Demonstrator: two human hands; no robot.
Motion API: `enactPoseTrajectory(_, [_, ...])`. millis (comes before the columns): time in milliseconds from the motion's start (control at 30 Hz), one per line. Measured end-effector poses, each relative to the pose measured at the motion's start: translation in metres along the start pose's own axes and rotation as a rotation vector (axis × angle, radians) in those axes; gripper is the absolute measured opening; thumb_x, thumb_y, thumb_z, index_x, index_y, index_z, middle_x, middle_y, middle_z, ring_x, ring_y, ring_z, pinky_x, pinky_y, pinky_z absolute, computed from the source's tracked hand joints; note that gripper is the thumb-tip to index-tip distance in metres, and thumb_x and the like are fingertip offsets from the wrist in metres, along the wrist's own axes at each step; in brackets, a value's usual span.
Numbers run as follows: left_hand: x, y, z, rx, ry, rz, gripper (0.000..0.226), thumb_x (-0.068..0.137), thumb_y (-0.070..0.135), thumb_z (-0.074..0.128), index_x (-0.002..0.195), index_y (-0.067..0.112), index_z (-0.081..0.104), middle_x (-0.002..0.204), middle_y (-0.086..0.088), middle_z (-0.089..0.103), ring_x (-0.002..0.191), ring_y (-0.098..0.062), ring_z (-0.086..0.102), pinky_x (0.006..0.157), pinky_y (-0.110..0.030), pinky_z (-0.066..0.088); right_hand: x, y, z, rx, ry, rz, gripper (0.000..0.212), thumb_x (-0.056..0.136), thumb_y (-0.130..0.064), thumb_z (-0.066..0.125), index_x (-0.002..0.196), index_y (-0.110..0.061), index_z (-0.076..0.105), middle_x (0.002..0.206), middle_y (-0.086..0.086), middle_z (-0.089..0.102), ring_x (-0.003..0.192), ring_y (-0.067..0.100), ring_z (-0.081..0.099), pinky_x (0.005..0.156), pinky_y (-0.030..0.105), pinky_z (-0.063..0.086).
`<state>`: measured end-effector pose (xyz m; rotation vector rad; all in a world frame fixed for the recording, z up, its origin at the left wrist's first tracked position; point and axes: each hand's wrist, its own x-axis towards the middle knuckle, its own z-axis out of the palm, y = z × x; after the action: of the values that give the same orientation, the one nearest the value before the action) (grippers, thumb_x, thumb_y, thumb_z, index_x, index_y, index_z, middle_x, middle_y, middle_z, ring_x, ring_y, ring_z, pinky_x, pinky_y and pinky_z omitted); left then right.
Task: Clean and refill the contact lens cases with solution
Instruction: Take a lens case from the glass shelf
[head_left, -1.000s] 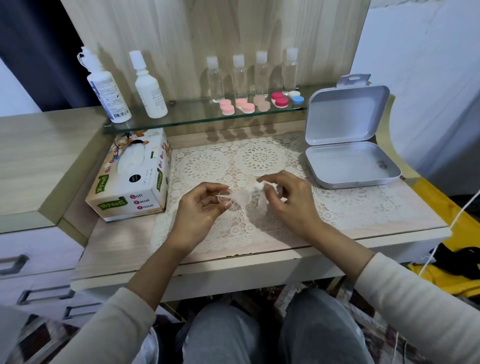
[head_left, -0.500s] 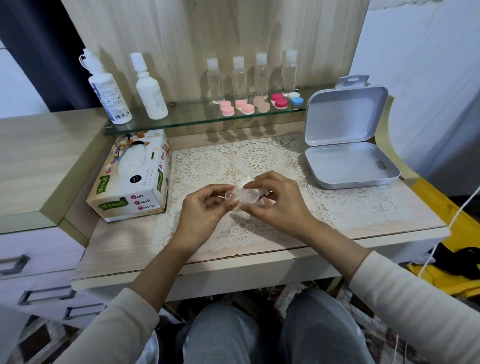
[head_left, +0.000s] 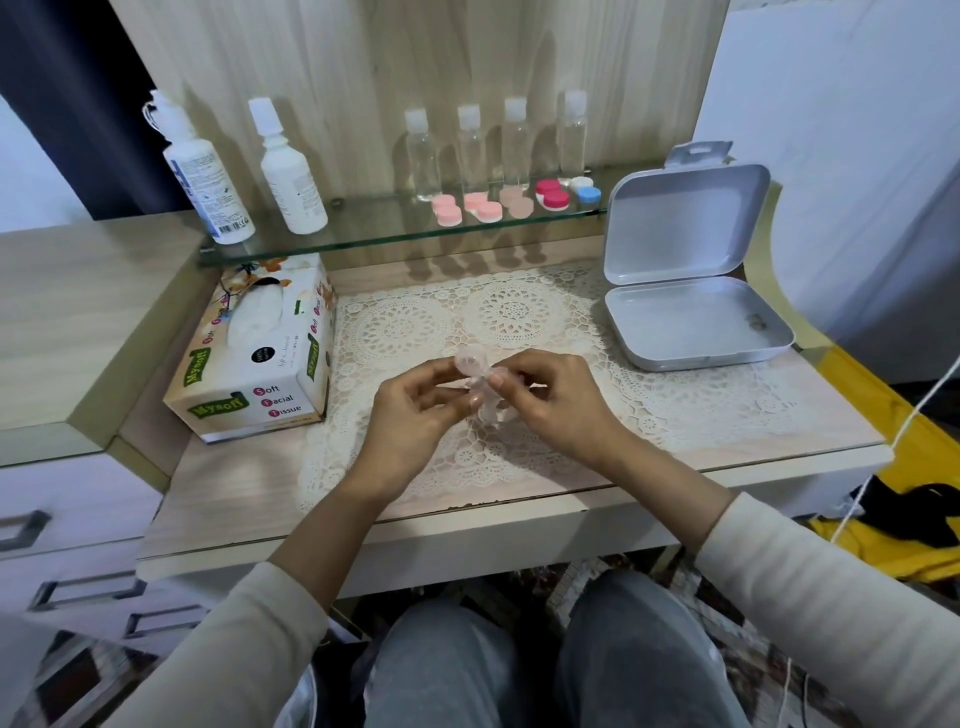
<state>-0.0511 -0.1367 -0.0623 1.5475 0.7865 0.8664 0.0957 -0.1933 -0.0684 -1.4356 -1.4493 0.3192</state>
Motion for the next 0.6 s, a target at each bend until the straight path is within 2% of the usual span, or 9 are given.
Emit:
enactPoseTrajectory(100, [-0.0012,-0.0022,0.0011,0.064,0.077,0.032,0.021,0.070,0.004,0.074,0.086,0.016,0.069,0.081,0.006,0.071,0.074,-0.007,0.067,0.069,-0.018,0.051,0.0012,0.0003,0.0003,0.010,-0.032,0.036,0.026,0.085,-0.028,0.059,0.078,-0.007,0.072,0.067,0.008,0.066,0.064,0.024,0.059,0.058,0.035,0.046])
enactPoseTrajectory(200, [-0.0030,-0.0047,0.0031,0.098,0.096,0.025,0.024,0.067,0.004,0.076,0.085,0.017,0.069,0.082,0.004,0.071,0.074,-0.006,0.066,0.071,-0.020,0.053,0.0024,-0.0002,-0.0020,0.032,-0.051,0.075,0.019,0.088,-0.017,0.061,0.075,-0.008,0.071,0.062,0.000,0.064,0.057,0.008,0.054,0.054,0.023,0.042])
enactPoseTrajectory(233, [-0.0037,-0.0048,0.0041,0.100,0.090,0.014,0.027,0.067,0.003,0.077,0.089,0.016,0.068,0.085,0.003,0.070,0.075,-0.006,0.066,0.072,-0.022,0.054,0.0025,-0.0007,-0.0027,0.043,-0.059,0.095,0.019,0.088,-0.016,0.061,0.076,-0.008,0.071,0.062,0.001,0.063,0.056,0.008,0.053,0.054,0.024,0.042])
enactPoseTrajectory(300, [-0.0044,-0.0048,0.0056,0.122,0.087,0.020,0.031,0.066,0.004,0.078,0.091,0.019,0.067,0.088,0.004,0.069,0.075,-0.006,0.066,0.073,-0.024,0.055,0.0025,-0.0002,-0.0033,0.097,-0.059,0.128,0.018,0.089,-0.017,0.060,0.079,-0.006,0.070,0.065,0.010,0.065,0.059,0.023,0.057,0.057,0.033,0.047])
enactPoseTrajectory(333, [-0.0041,-0.0048,0.0061,0.154,0.095,0.041,0.030,0.066,0.007,0.078,0.089,0.023,0.067,0.089,0.005,0.067,0.075,-0.006,0.065,0.073,-0.024,0.055,0.0022,-0.0004,-0.0030,0.143,-0.049,0.138,0.018,0.089,-0.017,0.059,0.081,-0.006,0.070,0.068,0.016,0.066,0.064,0.032,0.061,0.060,0.041,0.053])
enactPoseTrajectory(400, [-0.0026,-0.0048,0.0058,0.235,0.134,0.090,0.025,0.067,0.013,0.078,0.083,0.028,0.066,0.091,0.004,0.063,0.076,-0.010,0.063,0.072,-0.021,0.053,0.0010,-0.0008,-0.0028,0.213,-0.030,0.155,0.017,0.090,-0.019,0.058,0.084,-0.007,0.069,0.074,0.022,0.066,0.072,0.043,0.063,0.064,0.057,0.052])
enactPoseTrajectory(500, [-0.0008,-0.0052,0.0029,0.264,0.165,0.110,0.017,0.069,0.015,0.077,0.080,0.023,0.068,0.092,0.002,0.060,0.077,-0.011,0.061,0.070,-0.015,0.050,-0.0009,-0.0030,-0.0047,0.209,-0.006,0.156,0.019,0.090,-0.020,0.058,0.090,-0.006,0.070,0.083,0.014,0.069,0.075,0.034,0.066,0.066,0.055,0.053])
enactPoseTrajectory(600, [-0.0029,-0.0033,-0.0020,0.205,0.122,0.078,0.013,0.072,0.008,0.074,0.084,0.010,0.068,0.097,-0.001,0.064,0.084,-0.014,0.064,0.073,-0.020,0.053,0.0011,-0.0009,-0.0081,0.181,0.049,0.182,0.023,0.089,-0.022,0.058,0.094,-0.002,0.069,0.096,0.011,0.066,0.082,0.028,0.067,0.072,0.051,0.055])
